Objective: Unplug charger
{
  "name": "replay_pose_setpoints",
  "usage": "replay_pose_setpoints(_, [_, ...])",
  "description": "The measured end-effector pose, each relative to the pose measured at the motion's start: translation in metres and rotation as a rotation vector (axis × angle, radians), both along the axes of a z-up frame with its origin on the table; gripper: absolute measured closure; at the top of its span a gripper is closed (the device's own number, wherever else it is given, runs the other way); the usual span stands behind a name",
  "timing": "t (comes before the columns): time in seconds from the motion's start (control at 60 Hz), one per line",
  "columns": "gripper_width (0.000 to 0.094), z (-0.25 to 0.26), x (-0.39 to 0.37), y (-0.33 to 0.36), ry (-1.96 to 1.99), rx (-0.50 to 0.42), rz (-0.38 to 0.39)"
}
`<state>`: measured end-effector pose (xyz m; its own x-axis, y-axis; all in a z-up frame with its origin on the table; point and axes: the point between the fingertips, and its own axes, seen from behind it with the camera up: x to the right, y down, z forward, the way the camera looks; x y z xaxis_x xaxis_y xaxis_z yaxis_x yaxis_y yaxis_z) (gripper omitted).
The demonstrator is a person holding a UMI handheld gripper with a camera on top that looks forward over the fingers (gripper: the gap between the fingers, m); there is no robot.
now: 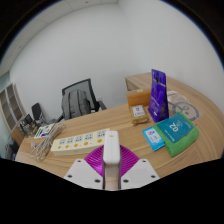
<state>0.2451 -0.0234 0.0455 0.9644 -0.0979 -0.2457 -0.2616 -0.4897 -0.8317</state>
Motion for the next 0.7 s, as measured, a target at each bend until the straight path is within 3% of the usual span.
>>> replay_pose_setpoints(0.1, [0.0744, -0.018, -0.001, -0.008, 0.048, -0.069, -0.019])
replay_pose_setpoints(0.183, [0.0698, -0.017, 0.004, -0.015, 0.106, -0.064, -0.048])
replay_pose_setpoints(0.333, [0.0499, -0.026, 0.033, -0.037, 0.064, -0.122, -0.092])
replay_pose_setpoints(0.567, [0.0076, -0.016, 0.063, -0.065, -0.107, -0.158, -0.118])
replay_pose_setpoints(0.7, [0.0075, 0.028, 0.047, -0.081, -0.211, -0.158, -0.095])
